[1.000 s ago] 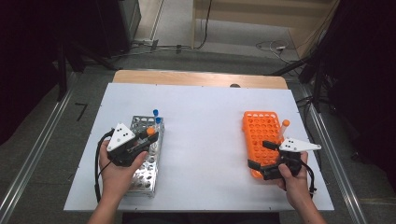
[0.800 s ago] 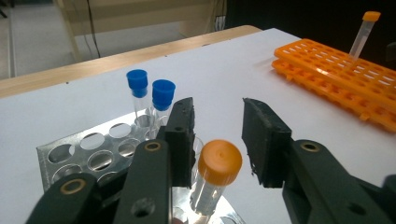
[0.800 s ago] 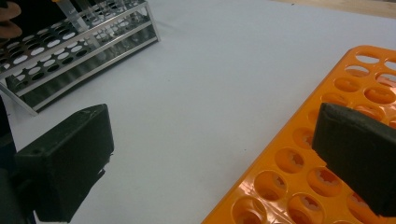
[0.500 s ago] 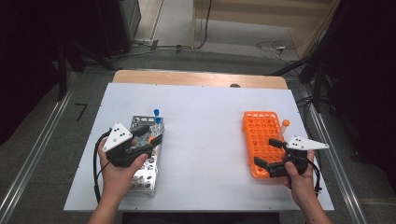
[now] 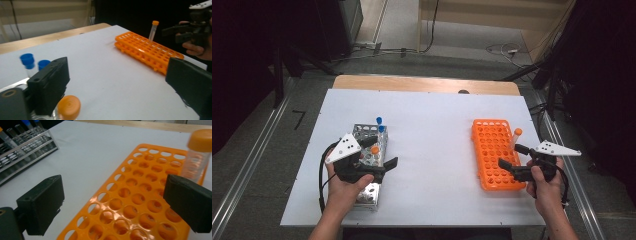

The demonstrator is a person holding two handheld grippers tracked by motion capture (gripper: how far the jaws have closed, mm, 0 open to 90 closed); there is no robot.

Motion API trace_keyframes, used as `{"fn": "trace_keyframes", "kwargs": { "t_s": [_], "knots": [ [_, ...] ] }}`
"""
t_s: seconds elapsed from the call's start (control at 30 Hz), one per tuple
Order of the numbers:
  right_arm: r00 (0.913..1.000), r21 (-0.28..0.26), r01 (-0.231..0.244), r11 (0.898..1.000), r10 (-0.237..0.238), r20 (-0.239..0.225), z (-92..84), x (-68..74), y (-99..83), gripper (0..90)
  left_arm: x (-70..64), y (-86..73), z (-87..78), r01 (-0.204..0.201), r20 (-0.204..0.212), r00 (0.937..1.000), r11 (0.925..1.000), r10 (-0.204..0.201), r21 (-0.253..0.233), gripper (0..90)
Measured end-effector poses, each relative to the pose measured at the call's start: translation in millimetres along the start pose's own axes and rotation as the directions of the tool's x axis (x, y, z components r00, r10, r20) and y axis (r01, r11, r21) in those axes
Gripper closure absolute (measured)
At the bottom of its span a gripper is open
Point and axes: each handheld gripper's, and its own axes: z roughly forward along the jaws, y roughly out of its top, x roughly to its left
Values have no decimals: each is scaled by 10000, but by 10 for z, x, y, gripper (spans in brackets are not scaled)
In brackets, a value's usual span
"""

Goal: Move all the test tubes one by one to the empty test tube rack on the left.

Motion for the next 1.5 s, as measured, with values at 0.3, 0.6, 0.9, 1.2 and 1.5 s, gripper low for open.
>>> {"fn": "trace_keyframes", "kwargs": {
  "t_s": [0.3,0.6,0.9,1.2,1.5],
  "knots": [
    [9959,107,-650,9978,642,637,64,-245,-29,60,-52,-10,42,-41,278,9996,10000,41,-3,0],
    [9859,106,-915,9958,891,1415,207,-377,-53,328,-62,-11,45,-51,251,9997,10000,51,-10,0],
    [9784,250,-668,9975,606,1977,277,-438,-92,539,-66,-13,55,-71,242,9997,10000,69,66,0],
    [9699,40,-522,9986,497,2385,314,-443,-137,656,-73,-14,65,-20,245,9997,9999,17,98,0],
    [9610,-92,-297,9995,311,2748,299,-440,-164,730,-84,-14,74,-50,234,9997,9999,47,120,0]
  ]
}}
